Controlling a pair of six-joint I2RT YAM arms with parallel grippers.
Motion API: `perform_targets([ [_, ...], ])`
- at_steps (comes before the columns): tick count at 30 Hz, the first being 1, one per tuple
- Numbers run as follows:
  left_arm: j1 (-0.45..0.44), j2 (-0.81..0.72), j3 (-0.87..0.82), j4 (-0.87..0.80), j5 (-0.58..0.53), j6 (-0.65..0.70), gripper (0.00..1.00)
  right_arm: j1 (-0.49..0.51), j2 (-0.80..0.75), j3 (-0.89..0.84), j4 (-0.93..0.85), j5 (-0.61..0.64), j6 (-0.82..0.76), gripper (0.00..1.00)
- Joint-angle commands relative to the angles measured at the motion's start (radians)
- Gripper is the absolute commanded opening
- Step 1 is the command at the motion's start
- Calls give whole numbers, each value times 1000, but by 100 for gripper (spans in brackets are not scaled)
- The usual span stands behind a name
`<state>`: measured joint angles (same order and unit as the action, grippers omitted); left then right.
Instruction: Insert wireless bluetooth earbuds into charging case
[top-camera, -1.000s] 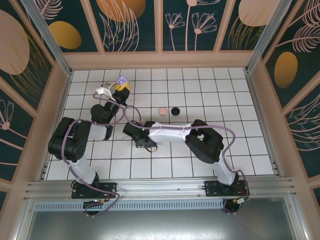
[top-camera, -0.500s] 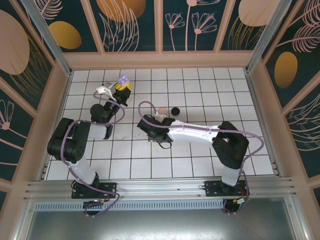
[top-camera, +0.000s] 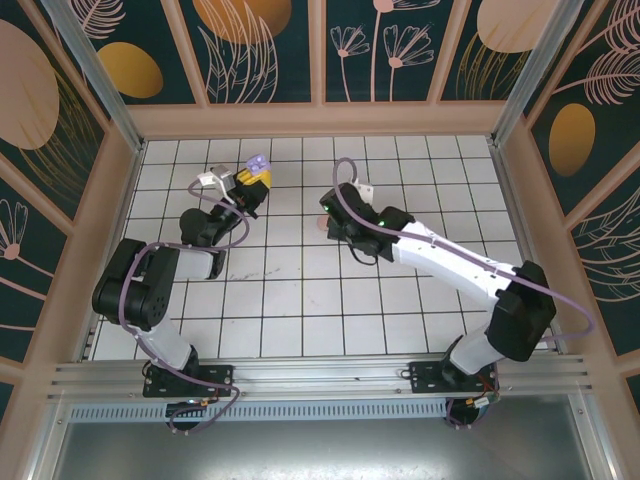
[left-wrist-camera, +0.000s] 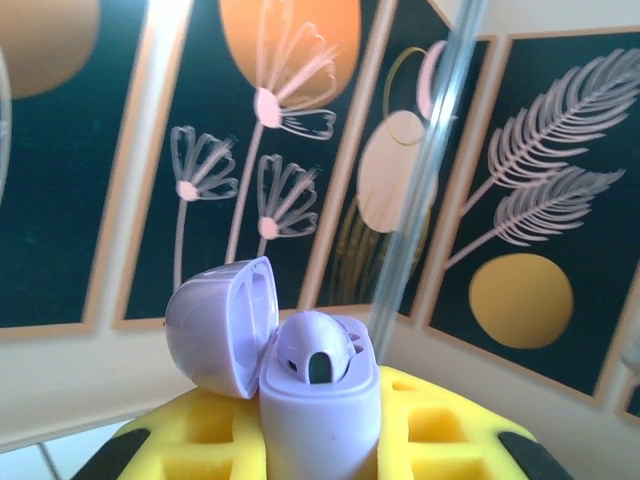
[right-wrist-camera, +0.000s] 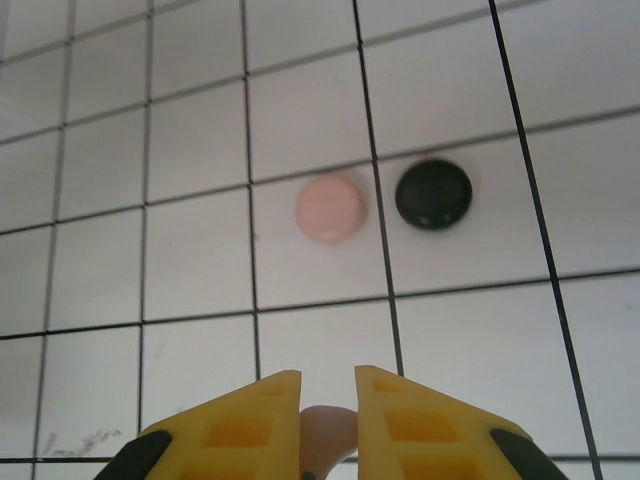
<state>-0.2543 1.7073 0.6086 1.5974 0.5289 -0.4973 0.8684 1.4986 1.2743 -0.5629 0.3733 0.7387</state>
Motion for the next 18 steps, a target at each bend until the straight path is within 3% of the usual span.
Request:
perform_targets([
  [1,-34,33,-7,134,101,-15,0,-12,-51,52,77,7,-120,18],
  [9,-140,57,-11,103,180,90,0,-33,-114,115,193,-57,-279,18],
  [18,-217,34,48,-21,221,195,0,-34,-195,66,330,-174,-393,18],
])
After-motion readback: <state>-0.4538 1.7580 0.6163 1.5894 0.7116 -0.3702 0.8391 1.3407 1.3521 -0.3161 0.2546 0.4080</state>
